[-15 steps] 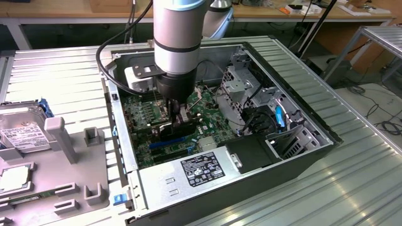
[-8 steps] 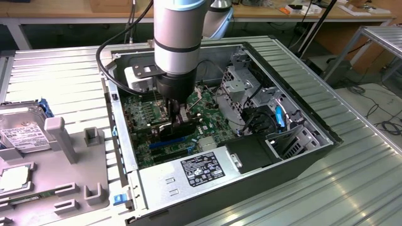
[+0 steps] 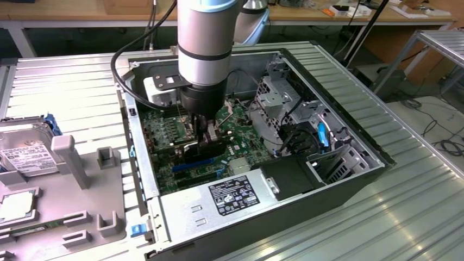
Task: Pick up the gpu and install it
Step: 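Insert the gpu into the slot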
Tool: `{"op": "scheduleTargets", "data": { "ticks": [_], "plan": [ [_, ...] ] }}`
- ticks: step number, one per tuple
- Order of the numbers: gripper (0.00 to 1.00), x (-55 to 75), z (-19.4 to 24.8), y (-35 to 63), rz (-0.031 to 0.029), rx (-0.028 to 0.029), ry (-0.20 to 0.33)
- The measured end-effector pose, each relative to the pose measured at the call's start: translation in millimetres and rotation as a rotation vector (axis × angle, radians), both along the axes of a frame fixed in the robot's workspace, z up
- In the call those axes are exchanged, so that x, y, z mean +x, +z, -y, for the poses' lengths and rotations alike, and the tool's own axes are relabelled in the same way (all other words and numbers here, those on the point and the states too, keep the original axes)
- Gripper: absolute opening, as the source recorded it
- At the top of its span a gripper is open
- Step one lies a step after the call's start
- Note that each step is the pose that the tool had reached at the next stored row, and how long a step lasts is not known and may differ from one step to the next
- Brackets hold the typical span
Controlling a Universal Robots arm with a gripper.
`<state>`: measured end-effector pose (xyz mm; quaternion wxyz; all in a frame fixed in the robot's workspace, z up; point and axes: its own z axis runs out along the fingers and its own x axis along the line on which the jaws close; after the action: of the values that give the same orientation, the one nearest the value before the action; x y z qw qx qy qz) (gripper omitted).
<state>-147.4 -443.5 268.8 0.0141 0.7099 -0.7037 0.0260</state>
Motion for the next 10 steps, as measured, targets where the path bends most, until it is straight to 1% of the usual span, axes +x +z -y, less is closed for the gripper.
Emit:
{"op": "scheduleTargets", "data": {
  "ticks": [10],
  "plan": [
    [0.27,-2.2,-0.5,0.3,-0.0003,-0.0001,0.000]
  ]
}}
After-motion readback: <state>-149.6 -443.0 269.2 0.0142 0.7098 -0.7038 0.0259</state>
